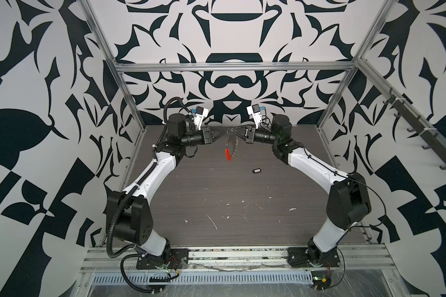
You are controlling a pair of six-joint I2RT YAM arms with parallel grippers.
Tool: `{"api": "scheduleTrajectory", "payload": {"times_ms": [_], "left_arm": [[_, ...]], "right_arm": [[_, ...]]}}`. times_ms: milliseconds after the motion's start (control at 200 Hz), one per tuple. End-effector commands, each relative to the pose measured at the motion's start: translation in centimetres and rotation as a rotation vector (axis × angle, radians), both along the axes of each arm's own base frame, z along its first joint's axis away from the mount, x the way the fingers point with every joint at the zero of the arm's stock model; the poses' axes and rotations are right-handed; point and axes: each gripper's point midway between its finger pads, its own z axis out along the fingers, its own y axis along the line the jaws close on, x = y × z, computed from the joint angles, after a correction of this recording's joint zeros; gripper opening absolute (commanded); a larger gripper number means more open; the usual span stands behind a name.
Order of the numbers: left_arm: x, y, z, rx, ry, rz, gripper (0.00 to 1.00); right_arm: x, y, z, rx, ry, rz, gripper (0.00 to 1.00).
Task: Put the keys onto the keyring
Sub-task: 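Carry the disc toward the left gripper while the left gripper approaches, then grasp the disc rim with the left gripper beside the right gripper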
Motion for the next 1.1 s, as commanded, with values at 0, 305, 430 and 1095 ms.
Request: {"api": "scheduleTrajectory", "payload": {"times_ms": [0,305,430,1095], "left_arm": [[-0.1,-0.4,2.7,-0.046,-0.057,-0.038,0.26],[0.6,-0.8,2.6,-0.059,-0.035,-0.057,0.26],[1.0,-0.9,2.6,-0.063,-0.034,-0.053,0.27],[1.1,-1.4,2.9,-0.087,-0.025,-0.069,0.27]], "right_arm": [[-1.2,-0.4,5.6,0.104,-0.133,0.036,0.0],[-1.3,-0.2,6.1,0.144,-0.118,0.06,0.0],[-1.3,-0.2,6.4,0.145,-0.121,0.07,0.0],[-0.7,0.4,6.5,0.188,-0.092,0.089,0.0]]}}
